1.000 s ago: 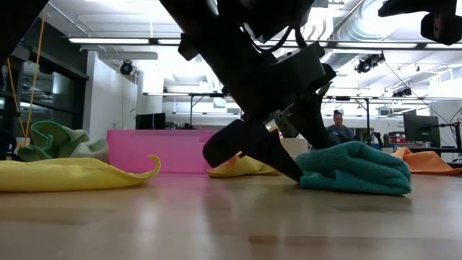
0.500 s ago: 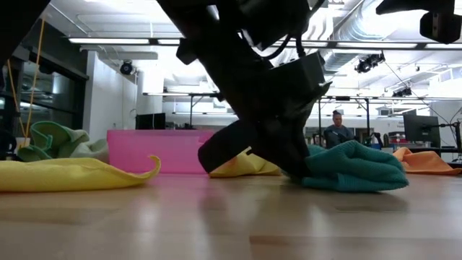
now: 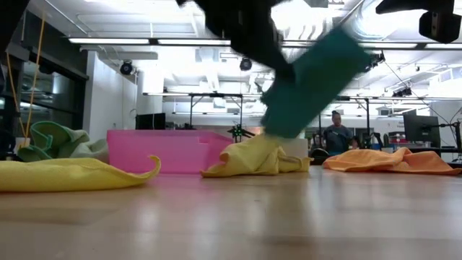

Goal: Fold microfiber towels
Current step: Put the blue microfiber cloth into the pink bin

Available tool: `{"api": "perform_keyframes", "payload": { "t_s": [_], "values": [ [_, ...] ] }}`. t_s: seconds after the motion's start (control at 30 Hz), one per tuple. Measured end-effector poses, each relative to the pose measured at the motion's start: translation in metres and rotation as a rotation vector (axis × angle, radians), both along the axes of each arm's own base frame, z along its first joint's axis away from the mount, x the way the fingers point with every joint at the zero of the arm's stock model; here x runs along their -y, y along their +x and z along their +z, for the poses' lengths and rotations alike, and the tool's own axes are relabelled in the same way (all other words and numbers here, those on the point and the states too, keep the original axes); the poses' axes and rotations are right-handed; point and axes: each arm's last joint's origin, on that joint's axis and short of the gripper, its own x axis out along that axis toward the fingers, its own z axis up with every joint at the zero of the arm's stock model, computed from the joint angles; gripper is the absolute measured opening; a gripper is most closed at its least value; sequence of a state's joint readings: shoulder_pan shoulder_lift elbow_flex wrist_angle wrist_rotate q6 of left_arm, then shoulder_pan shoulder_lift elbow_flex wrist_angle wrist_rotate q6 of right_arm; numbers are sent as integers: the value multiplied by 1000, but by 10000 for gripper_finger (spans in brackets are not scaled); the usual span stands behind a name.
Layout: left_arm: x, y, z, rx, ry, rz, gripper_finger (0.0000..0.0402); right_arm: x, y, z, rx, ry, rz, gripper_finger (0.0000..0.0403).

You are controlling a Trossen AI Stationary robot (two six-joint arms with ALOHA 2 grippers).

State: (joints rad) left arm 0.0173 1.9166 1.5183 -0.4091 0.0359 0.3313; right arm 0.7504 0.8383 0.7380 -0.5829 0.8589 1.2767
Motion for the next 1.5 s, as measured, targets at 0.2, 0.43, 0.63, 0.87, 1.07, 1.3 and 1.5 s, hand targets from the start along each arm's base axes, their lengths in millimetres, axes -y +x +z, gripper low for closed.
{"api": "perform_keyframes", "payload": {
  "t_s": [0.2, 0.43, 0.63, 0.87, 1.07, 1.3, 1.5],
  "values": [
    [-25, -43, 66, 68, -58, 120, 0, 0, 0, 0, -2, -4, -1, 0],
    [-69, -106, 109, 13, -17, 358, 0, 0, 0, 0, -3, -4, 0, 0],
    [-117, -142, 98, -199, 25, 556, 0, 0, 0, 0, -3, 2, 0, 0],
    [-154, -141, 40, -407, 101, 686, 0, 0, 0, 0, -1, 6, -2, 0],
    [-149, -132, -17, -500, 153, 677, 0, 0, 0, 0, 1, 9, -2, 0],
    [-135, -124, -49, -391, 295, 699, 0, 0, 0, 0, 9, 22, -11, 0],
    [-136, -124, -60, -344, 371, 704, 0, 0, 1, 1, 16, 33, -13, 0]
  ]
}}
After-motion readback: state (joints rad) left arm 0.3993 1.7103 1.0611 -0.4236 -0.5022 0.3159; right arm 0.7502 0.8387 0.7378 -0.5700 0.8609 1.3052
